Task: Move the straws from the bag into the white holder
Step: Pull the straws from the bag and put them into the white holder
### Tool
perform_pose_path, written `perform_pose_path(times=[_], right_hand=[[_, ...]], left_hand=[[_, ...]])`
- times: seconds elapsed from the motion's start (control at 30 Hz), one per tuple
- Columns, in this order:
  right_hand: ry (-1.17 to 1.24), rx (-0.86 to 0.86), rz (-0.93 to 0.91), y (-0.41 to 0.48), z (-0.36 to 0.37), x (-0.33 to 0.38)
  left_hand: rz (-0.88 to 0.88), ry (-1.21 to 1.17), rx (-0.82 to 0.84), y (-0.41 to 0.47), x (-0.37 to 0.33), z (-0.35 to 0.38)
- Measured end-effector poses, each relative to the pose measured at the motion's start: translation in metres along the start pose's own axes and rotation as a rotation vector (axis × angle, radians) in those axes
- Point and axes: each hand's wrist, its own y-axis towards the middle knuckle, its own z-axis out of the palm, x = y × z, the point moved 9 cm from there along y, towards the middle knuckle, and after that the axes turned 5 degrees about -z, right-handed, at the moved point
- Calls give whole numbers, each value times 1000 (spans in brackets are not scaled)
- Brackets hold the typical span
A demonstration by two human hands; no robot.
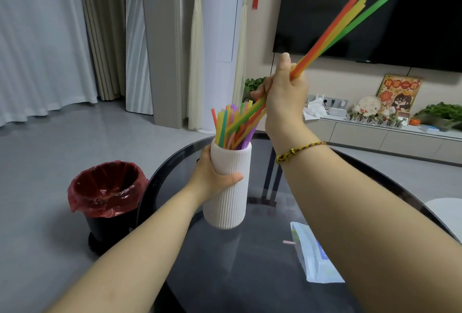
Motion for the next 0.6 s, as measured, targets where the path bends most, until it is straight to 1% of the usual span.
perform_pose_path(times=[0.1, 0.17, 0.3, 0.33, 0.4, 0.43, 0.47, 0.53, 0.6], right_hand=[[-135, 31, -40, -1, 5, -9], [-265, 118, -55, -5, 13, -17], [-694, 290, -56, -15, 20, -40], [-735, 313, -46, -17, 21, -42], [-665, 327, 12, -17, 20, -43], [-586, 323, 49, -15, 18, -41], [-496, 303, 42, -14, 17, -34], [-398, 264, -84, -9, 16, -11], [-399, 269, -230, -5, 20, 11]], left_hand=[[-11, -13, 3, 2, 4, 3], [-23, -13, -6, 3, 5, 4], [-35, -48, 20, 2, 4, 5], [-33, -53, 24, 2, 4, 4], [-27, -58, 32, 1, 3, 4], [-26, -66, 39, 1, 3, 4], [-21, -70, 47, 2, 2, 5], [11, -56, 46, 1, -1, 5], [53, -27, 41, 0, -4, 4]])
